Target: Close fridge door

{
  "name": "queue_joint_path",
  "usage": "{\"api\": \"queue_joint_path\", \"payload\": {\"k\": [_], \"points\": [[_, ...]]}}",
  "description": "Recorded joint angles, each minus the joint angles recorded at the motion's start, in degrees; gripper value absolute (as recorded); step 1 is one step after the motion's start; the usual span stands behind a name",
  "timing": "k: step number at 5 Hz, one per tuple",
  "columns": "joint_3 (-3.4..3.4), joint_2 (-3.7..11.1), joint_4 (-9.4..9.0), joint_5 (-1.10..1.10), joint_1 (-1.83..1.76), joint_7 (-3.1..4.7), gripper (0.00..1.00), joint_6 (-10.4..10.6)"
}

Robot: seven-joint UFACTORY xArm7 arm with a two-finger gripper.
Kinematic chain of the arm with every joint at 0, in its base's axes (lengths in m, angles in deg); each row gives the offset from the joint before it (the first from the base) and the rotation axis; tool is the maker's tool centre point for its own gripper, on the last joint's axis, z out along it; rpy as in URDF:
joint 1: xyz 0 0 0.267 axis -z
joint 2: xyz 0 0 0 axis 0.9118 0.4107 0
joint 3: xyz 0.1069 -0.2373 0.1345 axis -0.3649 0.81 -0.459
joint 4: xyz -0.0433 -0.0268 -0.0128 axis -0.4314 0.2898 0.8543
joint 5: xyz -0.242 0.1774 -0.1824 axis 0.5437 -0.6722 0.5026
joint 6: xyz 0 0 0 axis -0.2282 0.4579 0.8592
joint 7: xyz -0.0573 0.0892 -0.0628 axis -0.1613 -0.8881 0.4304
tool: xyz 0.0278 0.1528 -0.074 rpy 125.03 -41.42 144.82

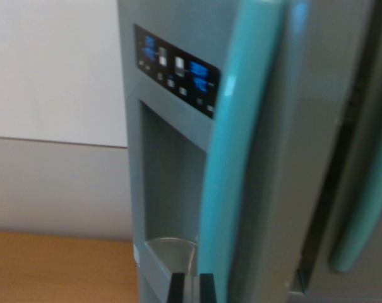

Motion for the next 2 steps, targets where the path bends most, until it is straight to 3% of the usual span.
{"api": "queue_joint_path", "payload": {"k": [1,2], "points": [[0.00,0.00,0.00,0.00,0.00,0.00,1.00,0.00],[-0.88,3.61,2.50,0.00,0.00,0.00,1.00,0.00]]}}
